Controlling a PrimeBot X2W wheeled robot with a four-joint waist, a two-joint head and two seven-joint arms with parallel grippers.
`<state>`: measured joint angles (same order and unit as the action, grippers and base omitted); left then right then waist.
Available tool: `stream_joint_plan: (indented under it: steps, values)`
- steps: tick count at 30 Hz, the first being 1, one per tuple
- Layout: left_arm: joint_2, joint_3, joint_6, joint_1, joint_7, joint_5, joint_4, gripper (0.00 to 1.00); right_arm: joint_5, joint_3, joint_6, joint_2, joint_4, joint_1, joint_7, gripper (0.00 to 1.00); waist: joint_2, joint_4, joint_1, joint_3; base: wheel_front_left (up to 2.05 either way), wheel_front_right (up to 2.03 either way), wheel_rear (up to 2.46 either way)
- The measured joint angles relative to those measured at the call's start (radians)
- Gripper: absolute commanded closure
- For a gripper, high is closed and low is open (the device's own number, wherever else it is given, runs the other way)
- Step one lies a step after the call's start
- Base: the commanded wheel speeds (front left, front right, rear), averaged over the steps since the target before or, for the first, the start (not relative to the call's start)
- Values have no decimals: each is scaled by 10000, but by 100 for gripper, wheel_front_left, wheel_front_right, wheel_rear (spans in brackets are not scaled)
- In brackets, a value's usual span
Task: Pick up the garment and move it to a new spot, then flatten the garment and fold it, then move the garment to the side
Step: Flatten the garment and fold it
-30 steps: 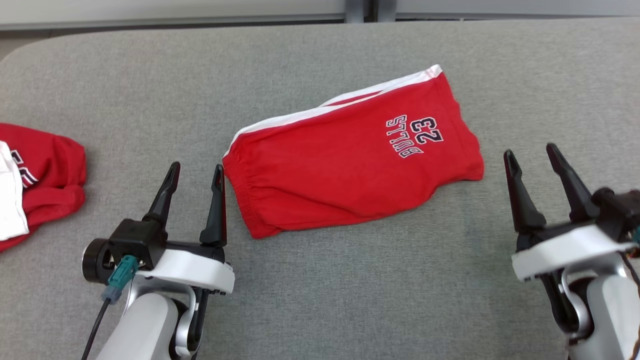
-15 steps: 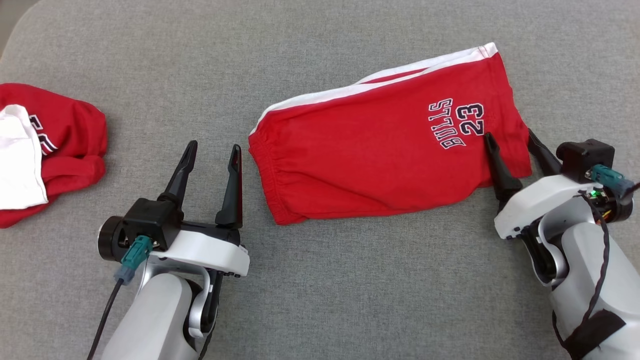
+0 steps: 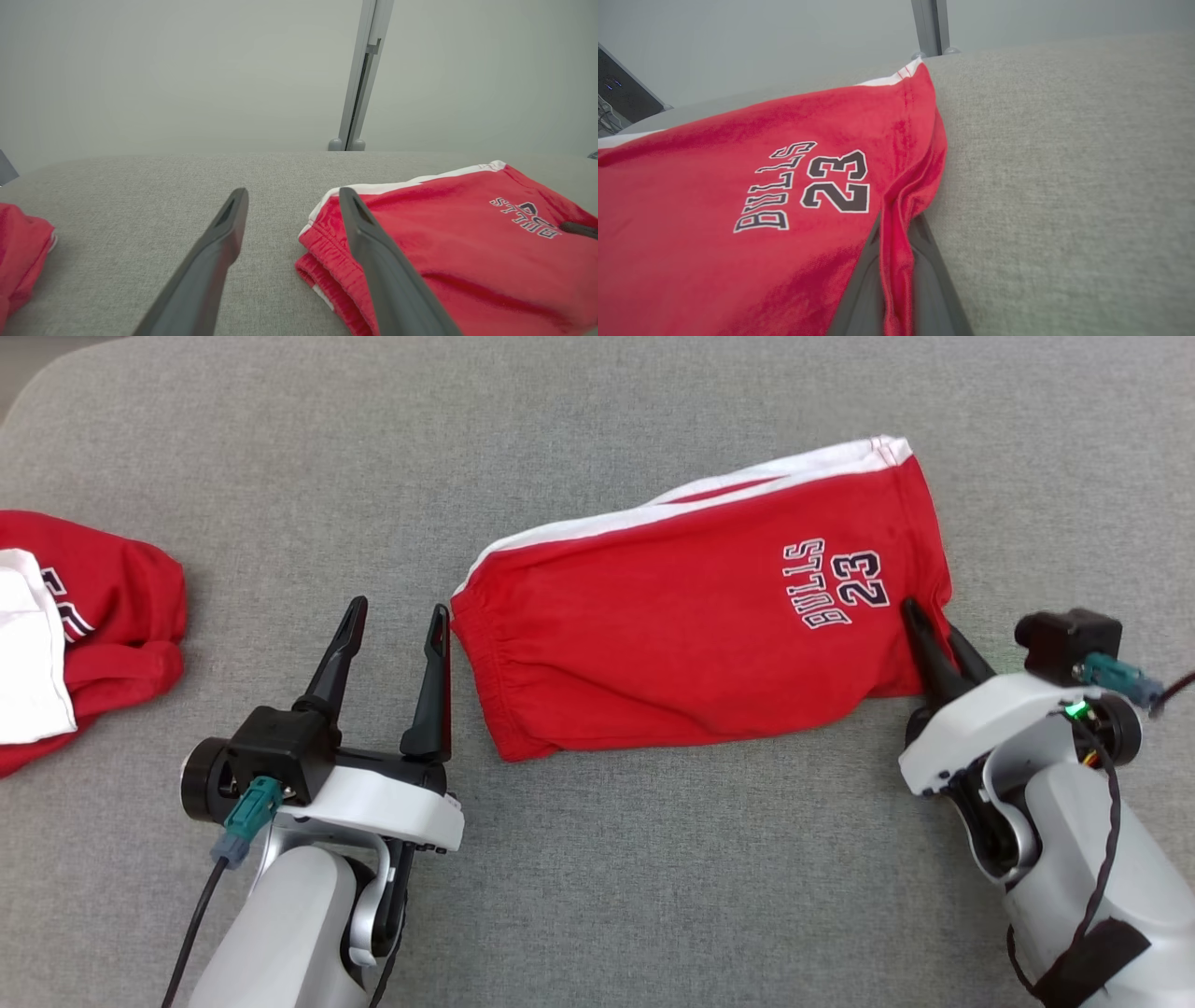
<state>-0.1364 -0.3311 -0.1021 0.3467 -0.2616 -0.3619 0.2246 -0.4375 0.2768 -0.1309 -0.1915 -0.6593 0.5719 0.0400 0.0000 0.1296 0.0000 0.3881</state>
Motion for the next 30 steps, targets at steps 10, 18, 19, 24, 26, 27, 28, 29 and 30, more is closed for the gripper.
stream_joint_plan:
  steps: [10, 18, 19, 24, 26, 27, 28, 29, 30]
  values:
    - [-92, 27, 54, -180, 0, 100, 31, 0, -370, -374, -12, 29, 970, -1535, 826, 100, 0, -297, 0, -295, 0, 0, 0]
    - [-146, -71, 54, -364, 10, 98, 82, 0, -366, -1313, -12, 117, 1847, -3038, 821, 100, 0, -497, 0, -620, 0, 0, 0]
    - [-146, -102, 54, -366, 33, 98, 94, 0, -355, -1427, -12, 132, 1900, -3146, 769, 100, 0, -514, 0, -659, 0, 0, 0]
    - [-169, -159, 52, -546, 61, 79, 138, 0, -276, -1779, -12, 257, 2196, -3550, 558, 100, 0, -587, 0, -859, 0, 0, 0]
    - [-167, -201, 44, -558, 77, 71, 132, 0, -234, -1860, -12, 288, 2282, -3631, 454, 100, 0, -602, 0, -915, 0, 0, 0]
    - [-167, -222, 44, -559, 119, 65, 130, 0, -180, -1894, -10, 297, 2345, -3643, 403, 100, 0, -605, 0, -939, 0, 0, 0]
    - [-169, -238, 42, -564, 134, 65, 125, 0, -107, -1902, -10, 301, 2468, -3642, 370, 100, 0, -606, 0, -962, 0, 0, 0]
    - [-182, -251, 40, -570, 148, 48, 115, 0, 23, -1927, -10, 299, 2752, -3610, 270, 100, 1, -604, 0, -1005, 0, 0, 0]
    - [-180, -251, 25, -572, 150, 19, 109, 0, 84, -1956, -10, 307, 2938, -3570, 209, 100, 0, -597, -1, -1028, 0, 0, 0]
